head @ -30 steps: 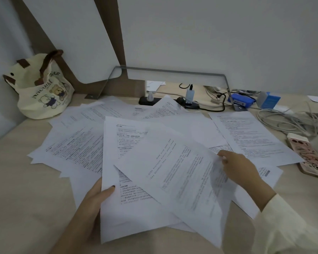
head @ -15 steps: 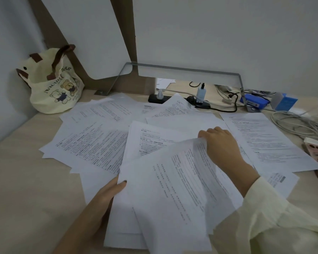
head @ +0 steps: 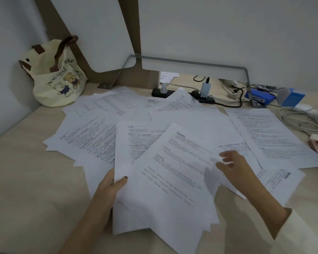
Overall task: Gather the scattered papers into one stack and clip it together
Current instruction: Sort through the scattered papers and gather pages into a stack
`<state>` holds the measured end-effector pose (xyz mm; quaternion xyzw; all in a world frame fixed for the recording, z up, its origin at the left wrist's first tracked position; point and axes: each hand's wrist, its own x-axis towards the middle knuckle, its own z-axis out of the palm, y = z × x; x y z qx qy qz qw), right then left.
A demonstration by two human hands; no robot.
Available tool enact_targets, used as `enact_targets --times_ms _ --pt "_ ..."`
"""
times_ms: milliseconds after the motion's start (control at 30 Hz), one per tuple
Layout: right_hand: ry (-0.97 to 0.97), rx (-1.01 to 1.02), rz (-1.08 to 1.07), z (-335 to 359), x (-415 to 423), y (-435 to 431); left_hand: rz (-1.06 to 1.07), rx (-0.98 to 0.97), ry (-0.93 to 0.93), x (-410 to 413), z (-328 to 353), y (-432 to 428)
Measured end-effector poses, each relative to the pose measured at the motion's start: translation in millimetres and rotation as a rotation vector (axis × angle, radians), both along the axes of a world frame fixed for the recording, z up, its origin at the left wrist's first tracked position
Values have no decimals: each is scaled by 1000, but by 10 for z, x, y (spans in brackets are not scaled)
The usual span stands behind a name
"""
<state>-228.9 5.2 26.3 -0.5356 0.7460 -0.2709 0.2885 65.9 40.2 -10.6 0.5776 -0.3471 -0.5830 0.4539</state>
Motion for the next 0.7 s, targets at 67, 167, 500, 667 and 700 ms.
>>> enact_targets --times_ms 67,167,500,667,700 --pt "-119 74 -70 -39 -52 83 4 0 32 5 -2 1" --pt "-458 119 -159 -44 -50 177 -7 30 66 16 18 -8" --pt "-659 84 -133 19 67 154 -139 123 25 33 79 -93" --pt "-261 -51 -134 8 62 -90 -235 152 37 28 103 -54" --pt "-229 -50 -115 -1 58 -150 -246 153 37 10 123 -44"
